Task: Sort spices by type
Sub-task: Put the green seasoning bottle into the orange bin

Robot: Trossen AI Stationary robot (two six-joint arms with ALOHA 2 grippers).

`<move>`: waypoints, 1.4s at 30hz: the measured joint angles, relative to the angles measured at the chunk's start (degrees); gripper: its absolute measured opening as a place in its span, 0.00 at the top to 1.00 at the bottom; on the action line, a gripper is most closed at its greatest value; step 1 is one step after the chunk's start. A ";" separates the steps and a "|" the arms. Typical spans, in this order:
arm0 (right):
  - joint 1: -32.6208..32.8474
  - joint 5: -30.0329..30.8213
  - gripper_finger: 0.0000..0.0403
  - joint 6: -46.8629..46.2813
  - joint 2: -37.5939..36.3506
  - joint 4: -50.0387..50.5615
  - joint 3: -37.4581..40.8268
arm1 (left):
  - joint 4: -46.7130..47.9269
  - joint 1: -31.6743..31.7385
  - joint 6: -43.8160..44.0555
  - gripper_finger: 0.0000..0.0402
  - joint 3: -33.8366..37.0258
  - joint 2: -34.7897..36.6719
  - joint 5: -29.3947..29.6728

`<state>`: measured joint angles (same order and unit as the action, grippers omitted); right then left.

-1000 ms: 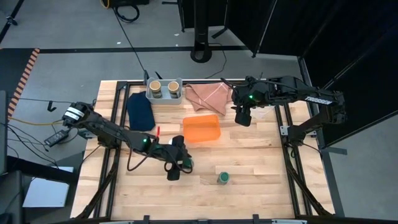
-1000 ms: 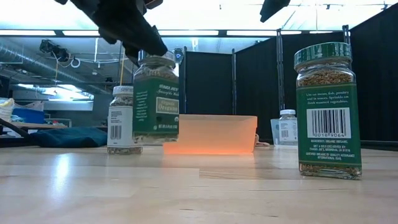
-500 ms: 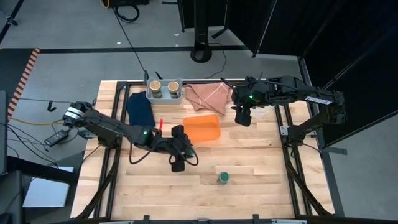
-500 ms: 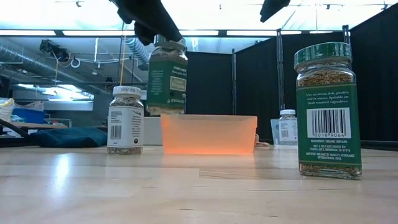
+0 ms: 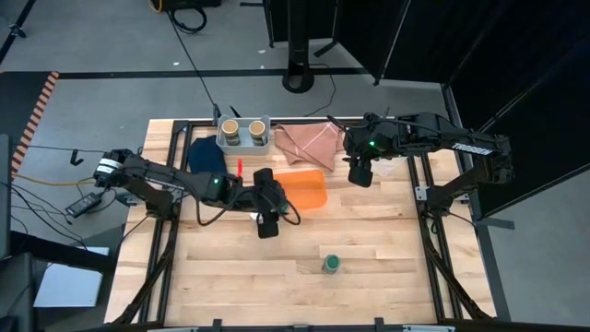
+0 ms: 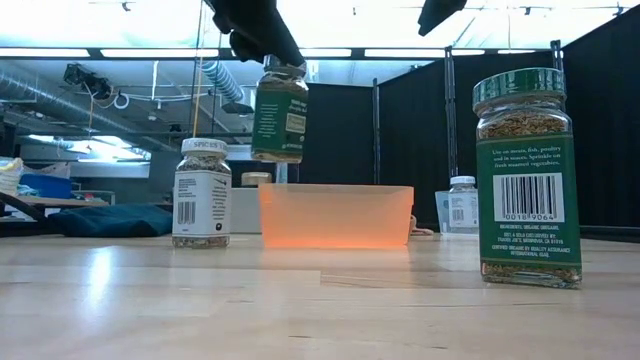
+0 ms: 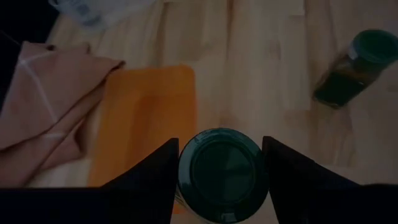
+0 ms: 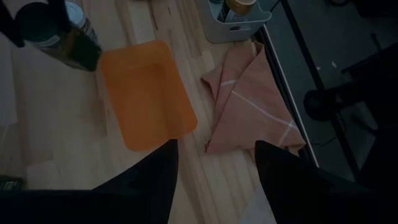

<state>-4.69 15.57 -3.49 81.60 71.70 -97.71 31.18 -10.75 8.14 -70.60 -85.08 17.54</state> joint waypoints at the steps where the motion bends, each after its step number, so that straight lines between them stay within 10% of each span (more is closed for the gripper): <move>1: 0.00 0.00 0.45 0.00 0.01 0.00 0.00 | 0.08 0.51 0.03 0.51 -0.30 0.00 0.06; 22: 0.00 0.02 0.45 0.00 0.00 -0.01 0.00 | -10.58 9.63 11.46 0.50 -0.16 -0.66 10.92; 42: 0.00 0.02 0.46 0.00 0.00 -0.04 0.00 | -21.28 12.97 20.72 0.50 15.37 -0.83 6.07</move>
<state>-4.69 15.59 -3.49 81.59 71.66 -97.71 9.90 2.22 28.86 -55.24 -85.91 23.61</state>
